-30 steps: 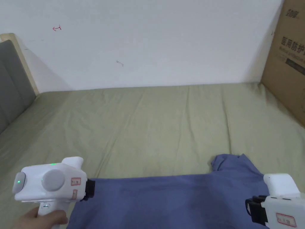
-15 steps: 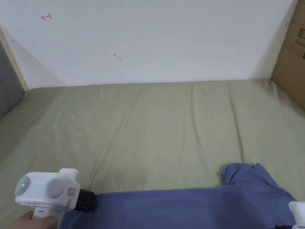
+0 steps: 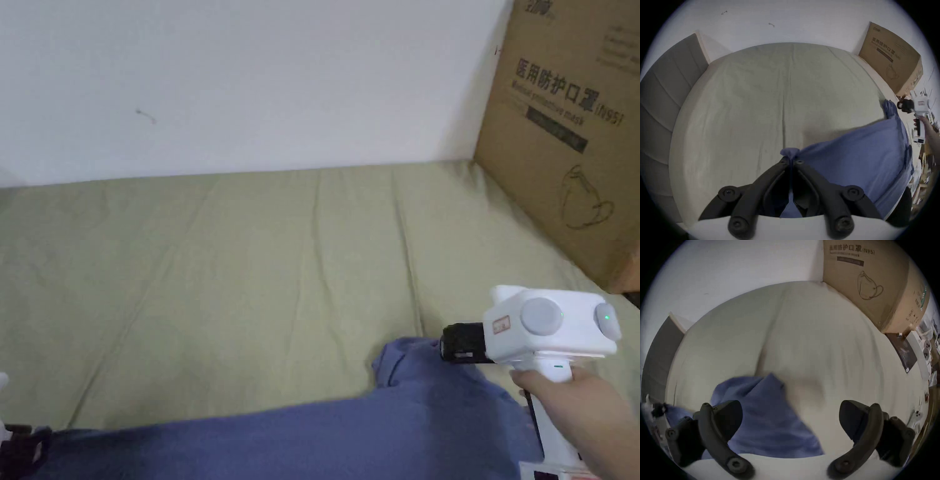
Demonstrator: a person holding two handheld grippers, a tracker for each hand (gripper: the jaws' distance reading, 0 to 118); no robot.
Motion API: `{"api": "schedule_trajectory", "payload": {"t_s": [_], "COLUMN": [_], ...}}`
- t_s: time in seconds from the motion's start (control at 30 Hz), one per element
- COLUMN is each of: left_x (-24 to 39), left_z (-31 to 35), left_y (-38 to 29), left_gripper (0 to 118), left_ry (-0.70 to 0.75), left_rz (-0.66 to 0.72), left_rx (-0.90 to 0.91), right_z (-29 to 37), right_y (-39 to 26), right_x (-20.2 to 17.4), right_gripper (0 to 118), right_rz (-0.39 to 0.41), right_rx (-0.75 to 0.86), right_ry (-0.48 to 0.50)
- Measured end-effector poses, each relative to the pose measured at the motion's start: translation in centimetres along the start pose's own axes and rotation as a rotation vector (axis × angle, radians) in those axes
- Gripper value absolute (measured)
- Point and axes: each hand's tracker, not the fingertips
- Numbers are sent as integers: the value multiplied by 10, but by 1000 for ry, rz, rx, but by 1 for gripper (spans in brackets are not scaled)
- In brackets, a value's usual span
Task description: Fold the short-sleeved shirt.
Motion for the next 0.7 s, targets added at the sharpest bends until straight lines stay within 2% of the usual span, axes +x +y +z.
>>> {"api": "schedule_trajectory", "payload": {"t_s": [0.07,0.13,0.17,0.2,0.23,0.27,0.3,0.33,0.37,0.4,0.43,0.5,0.7], "left_x": [-2,-2,-4,-5,-5,-7,-10,-12,-12,-12,-13,-14,-16], "left_z": [1,2,-1,-3,-4,-5,-8,-9,-10,-9,-10,-6,26], "left_y": [3,3,4,3,3,1,0,-1,-2,-3,-4,-6,-13], "left_gripper": [1,1,1,1,1,1,1,1,1,1,1,1,1], "left_ry": [-10,-18,-18,-17,-18,-21,-31,-43,-50,-47,-43,-41,-59], "left_rz": [26,35,39,45,50,63,92,115,127,130,129,131,129], "left_rx": [5,3,-2,-7,-9,-12,-8,-5,-7,-6,-5,-2,31], "right_z": [-17,-29,-31,-30,-25,-19,-15,-7,-2,2,8,18,80], "right_y": [6,3,-1,-5,-8,-10,-11,-16,-17,-19,-23,-23,-41], "right_x": [5,6,2,-6,-12,-18,-22,-31,-35,-38,-40,-38,-16], "right_gripper": [116,106,104,99,86,68,68,62,46,15,0,0,0], "right_rz": [-32,-33,14,121,192,245,250,253,264,276,285,301,237], "right_rx": [-88,-166,-182,-155,-118,-96,-93,-87,-89,-99,-90,-86,16], "right_ry": [-19,-6,-4,-74,-67,-52,-33,-22,13,29,2,19,63]}}
